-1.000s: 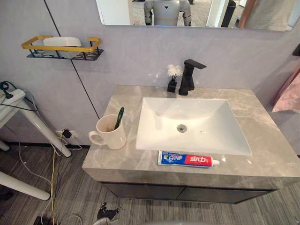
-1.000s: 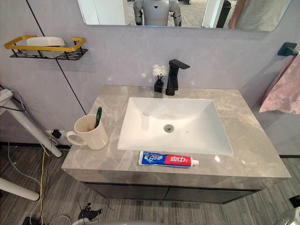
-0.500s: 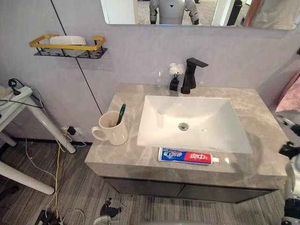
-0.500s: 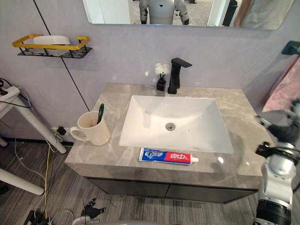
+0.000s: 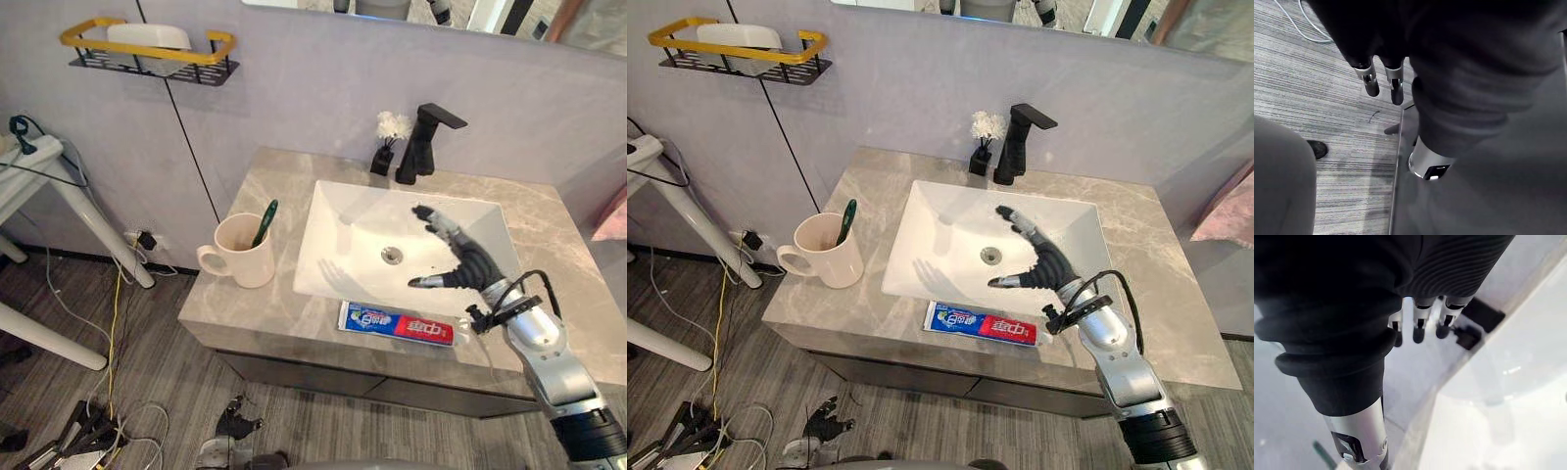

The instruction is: Organize washtable

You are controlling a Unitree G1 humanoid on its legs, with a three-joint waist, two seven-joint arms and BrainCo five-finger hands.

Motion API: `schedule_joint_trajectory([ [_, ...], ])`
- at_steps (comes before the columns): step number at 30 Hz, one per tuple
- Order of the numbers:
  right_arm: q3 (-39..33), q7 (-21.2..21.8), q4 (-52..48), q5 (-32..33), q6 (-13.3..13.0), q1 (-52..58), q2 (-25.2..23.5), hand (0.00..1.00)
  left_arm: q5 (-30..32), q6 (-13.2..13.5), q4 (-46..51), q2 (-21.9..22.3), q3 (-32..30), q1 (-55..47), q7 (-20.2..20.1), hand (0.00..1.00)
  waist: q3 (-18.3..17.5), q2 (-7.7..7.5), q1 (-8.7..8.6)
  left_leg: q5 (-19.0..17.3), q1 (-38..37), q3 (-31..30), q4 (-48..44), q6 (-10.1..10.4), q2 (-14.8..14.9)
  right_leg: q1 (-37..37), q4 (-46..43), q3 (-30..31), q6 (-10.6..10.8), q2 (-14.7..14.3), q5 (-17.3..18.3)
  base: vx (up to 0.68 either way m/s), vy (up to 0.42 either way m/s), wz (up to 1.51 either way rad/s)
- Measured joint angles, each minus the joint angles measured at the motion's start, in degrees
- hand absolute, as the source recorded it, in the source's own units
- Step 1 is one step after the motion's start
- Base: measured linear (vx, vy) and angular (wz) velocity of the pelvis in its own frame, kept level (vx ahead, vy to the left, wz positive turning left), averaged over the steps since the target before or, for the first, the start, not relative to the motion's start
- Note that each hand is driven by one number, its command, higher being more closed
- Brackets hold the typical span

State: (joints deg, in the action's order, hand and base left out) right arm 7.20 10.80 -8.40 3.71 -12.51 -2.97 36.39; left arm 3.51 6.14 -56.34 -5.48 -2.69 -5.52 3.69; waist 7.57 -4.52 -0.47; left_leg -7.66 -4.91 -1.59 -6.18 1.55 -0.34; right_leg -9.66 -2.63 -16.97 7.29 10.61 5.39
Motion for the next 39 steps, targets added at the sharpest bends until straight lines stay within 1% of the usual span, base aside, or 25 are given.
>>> schedule_joint_trajectory([
  [5, 6.87, 0.89, 0.00, -4.49, -0.13, 0.00, 4.64, 0.00, -0.01, 0.09, -0.26, -0.09, 1.15, 0.38, 0.01, 0.00, 0.35, 0.57, 0.10, 0.00, 0.12, 0.00, -0.16, 0.01, 0.22, 0.04, 0.01, 0.02, 0.00, -0.21, 0.00, -0.02, -0.007, 0.00],
  [8, 9.50, 1.95, 0.00, -6.85, -0.22, -0.03, 7.43, 0.00, -0.01, 0.35, -0.51, -0.32, 2.52, 0.68, 0.02, 0.00, 0.44, 0.77, 0.27, 0.01, 0.15, 0.07, -0.24, 0.01, 0.27, 0.12, 0.01, 0.12, 0.00, -0.25, 0.00, -0.04, -0.005, -0.03],
  [9, 11.32, 1.99, 0.00, -8.40, -0.25, -0.05, 8.93, 0.00, -0.01, 0.43, -0.71, -0.36, 3.17, 0.93, -0.01, 0.00, 0.44, 0.79, 0.48, 0.01, 0.16, 0.23, -0.25, 0.02, 0.33, 0.35, 0.01, 0.39, -0.01, -0.31, -0.01, -0.04, 0.000, -0.06],
  [14, 14.57, 2.25, 0.01, -11.19, -0.38, -0.16, 10.88, 0.00, 0.02, 0.52, -2.03, -0.38, 4.56, 2.11, -0.07, 0.00, 0.37, 0.94, 1.18, 0.05, 0.56, 0.71, -0.32, 0.06, 0.41, 0.90, 0.84, 1.07, -0.03, -0.48, -0.77, -0.03, 0.005, -0.07],
  [17, 15.75, 3.00, 0.01, -13.65, -0.40, -0.16, 11.51, 0.00, 0.02, 0.62, -2.11, -0.38, 4.90, 2.17, -0.08, 0.00, 0.37, 0.93, 1.16, 0.05, 0.59, 0.79, -0.43, 0.05, 0.40, 0.92, 0.88, 1.14, -0.03, -0.47, -0.99, 0.00, 0.000, 0.00],
  [22, 15.77, 2.83, 0.02, -18.01, -0.42, -0.21, 12.14, 0.00, 0.00, 0.63, -2.24, -0.37, 4.92, 2.22, -0.06, 0.00, 0.35, 0.96, 1.16, 0.07, 0.60, 0.94, -0.59, 0.03, 0.42, 0.90, 1.02, 1.24, 0.04, -0.48, -1.19, -0.01, 0.001, -0.01],
  [24, 15.76, 1.93, 0.02, -19.97, -0.42, -0.46, 12.71, 0.00, -0.02, 0.63, -2.29, -0.36, 5.16, 2.23, -0.05, 0.00, 0.25, 1.13, 1.14, 0.22, 0.90, 1.27, -0.61, -0.10, 0.45, 0.86, 2.07, 1.25, -0.09, -0.62, -2.11, -0.04, 0.007, -0.07],
  [30, 15.09, 0.97, 0.02, -22.48, -0.40, -0.74, 12.68, 0.00, -0.11, 0.65, -2.36, -0.37, 6.25, 2.38, -0.05, 0.00, 0.18, 1.26, 1.09, 0.84, 1.23, 1.49, -0.60, -0.41, 0.24, 0.90, 2.75, 1.28, -0.12, -0.50, -3.04, -0.05, 0.009, -0.01],
  [34, 11.67, -0.79, 0.02, -24.16, -0.34, -0.70, 11.67, 0.00, -0.11, 0.55, -2.78, -0.38, 6.71, 2.61, -0.07, 0.00, 0.14, 1.32, 0.97, 1.65, 1.25, 1.29, -0.02, -0.17, 0.21, 1.14, 2.76, 1.28, -0.13, -0.52, -3.05, -0.07, -0.007, 0.01],
  [39, 8.16, -2.20, 0.02, -24.56, 0.03, -0.54, 11.13, 0.00, -0.11, 0.36, -2.92, -0.40, 6.96, 2.61, -0.05, 0.00, -0.08, 1.70, 0.78, 2.13, 1.43, 1.11, 0.36, -0.13, 0.28, 1.47, 2.73, 1.27, -0.22, -0.62, -3.23, -0.04, -0.008, 0.02],
])
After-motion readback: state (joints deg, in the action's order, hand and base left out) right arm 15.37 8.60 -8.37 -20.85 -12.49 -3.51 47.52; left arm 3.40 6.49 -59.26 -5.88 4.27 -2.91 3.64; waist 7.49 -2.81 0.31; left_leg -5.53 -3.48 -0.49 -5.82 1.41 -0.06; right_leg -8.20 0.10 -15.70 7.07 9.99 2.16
